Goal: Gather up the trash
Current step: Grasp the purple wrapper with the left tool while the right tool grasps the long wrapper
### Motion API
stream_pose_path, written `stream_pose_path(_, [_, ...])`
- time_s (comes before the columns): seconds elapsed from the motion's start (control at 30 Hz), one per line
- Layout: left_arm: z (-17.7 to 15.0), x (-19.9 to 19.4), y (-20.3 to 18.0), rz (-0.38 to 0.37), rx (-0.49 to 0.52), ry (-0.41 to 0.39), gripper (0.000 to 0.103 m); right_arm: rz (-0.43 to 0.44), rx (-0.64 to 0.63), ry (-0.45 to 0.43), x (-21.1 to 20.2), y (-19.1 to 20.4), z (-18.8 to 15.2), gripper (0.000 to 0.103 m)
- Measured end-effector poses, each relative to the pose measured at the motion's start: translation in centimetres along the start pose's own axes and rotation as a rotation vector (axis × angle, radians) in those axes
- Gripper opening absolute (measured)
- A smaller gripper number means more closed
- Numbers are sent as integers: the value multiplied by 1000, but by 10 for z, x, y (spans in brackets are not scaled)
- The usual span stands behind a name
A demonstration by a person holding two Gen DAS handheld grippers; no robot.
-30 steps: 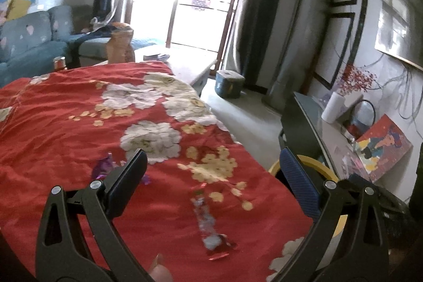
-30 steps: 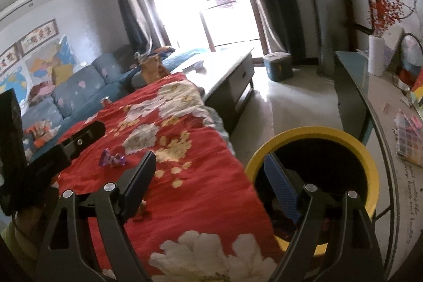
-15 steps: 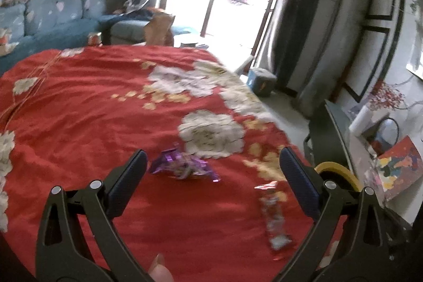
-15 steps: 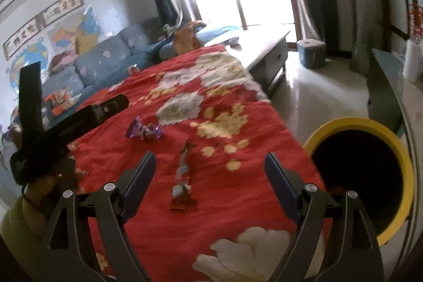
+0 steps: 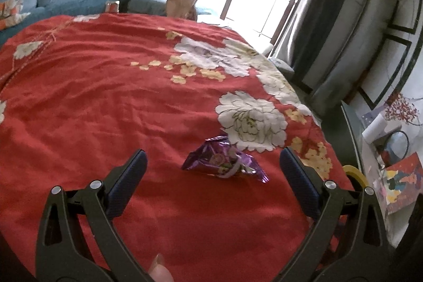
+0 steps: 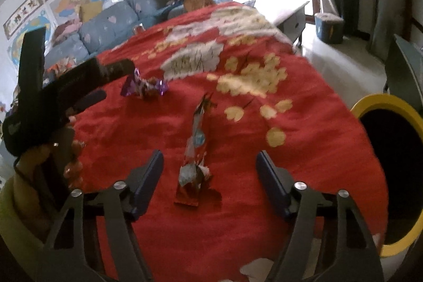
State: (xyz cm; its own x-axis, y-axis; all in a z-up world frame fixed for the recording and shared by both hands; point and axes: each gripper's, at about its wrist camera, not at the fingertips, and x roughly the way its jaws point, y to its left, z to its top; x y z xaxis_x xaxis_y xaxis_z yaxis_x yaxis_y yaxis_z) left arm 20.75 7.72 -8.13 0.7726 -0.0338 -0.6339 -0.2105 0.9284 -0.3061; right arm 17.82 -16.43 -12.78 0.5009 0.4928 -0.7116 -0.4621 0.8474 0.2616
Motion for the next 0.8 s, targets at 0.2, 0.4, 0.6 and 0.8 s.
stream_pose_path(0.2, [3, 22, 3, 13, -32, 39, 85, 20, -20, 5, 5, 6, -6, 47])
stream_pose_path(0.4, [0, 32, 2, 31, -21, 75, 52, 50, -32, 16, 4, 10, -12, 22])
stream_pose_path(0.6, [-3, 29, -5, 18, 12, 78, 41, 72, -17, 8, -3, 8, -15, 20])
stream_pose_path(0.8, [-8, 21, -21, -10, 76, 66, 39, 72, 5, -11, -12, 2, -16, 19])
